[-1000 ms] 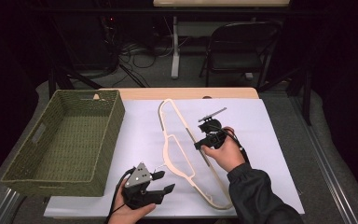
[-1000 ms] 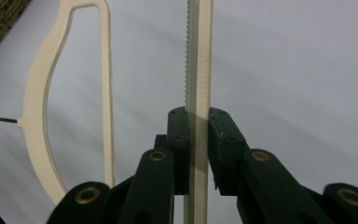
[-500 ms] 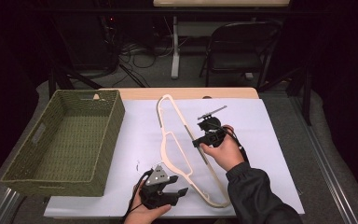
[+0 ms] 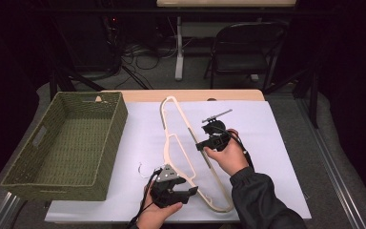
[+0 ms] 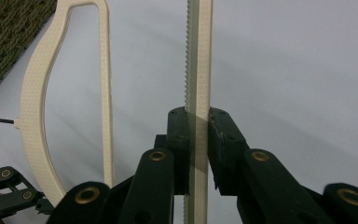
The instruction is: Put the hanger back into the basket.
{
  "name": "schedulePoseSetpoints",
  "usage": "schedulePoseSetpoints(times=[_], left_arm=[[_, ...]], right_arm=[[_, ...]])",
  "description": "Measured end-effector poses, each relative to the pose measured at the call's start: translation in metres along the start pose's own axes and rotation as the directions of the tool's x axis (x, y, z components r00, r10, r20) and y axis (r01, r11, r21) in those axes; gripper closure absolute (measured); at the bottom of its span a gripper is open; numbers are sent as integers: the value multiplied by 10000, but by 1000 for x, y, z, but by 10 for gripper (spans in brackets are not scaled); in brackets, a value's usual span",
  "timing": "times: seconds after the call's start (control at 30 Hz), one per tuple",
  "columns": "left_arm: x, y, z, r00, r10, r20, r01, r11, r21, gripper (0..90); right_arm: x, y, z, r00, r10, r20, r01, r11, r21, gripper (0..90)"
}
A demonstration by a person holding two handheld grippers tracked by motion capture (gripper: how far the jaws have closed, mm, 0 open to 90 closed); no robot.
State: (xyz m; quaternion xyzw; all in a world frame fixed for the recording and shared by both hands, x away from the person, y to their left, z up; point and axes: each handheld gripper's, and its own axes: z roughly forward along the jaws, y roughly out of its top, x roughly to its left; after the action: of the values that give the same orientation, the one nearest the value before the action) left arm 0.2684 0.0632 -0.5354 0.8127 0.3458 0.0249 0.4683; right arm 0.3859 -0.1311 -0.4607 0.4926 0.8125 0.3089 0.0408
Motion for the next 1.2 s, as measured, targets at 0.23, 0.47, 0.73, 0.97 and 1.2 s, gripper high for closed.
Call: schedulePoseSetpoints(times=[0.23, 0.47, 0.73, 0.97, 1.2], left_arm=[[2, 3, -2, 9993, -376, -57, 373, 9984, -417, 419], [5, 5, -4, 9986, -469, -226, 453, 9969, -648, 465], [8, 5, -4, 9976, -560, -414, 528, 9959, -741, 574], [12, 5, 1, 9952, -976, -60, 970, 9933, -624, 620], [12, 6, 5, 9924, -1227, -8, 1223, 9904, -638, 646]], right_arm=[[-3, -2, 2, 9992, 335, -222, -341, 9991, -252, 795], [-2, -2, 2, 9980, 499, -394, -513, 9981, -352, 794], [-4, -7, 9, 9955, 736, -602, -752, 9969, -249, 792], [-5, -10, 11, 9950, 775, -625, -779, 9970, -46, 790], [-7, -14, 13, 9949, 820, -589, -827, 9965, -95, 787]])
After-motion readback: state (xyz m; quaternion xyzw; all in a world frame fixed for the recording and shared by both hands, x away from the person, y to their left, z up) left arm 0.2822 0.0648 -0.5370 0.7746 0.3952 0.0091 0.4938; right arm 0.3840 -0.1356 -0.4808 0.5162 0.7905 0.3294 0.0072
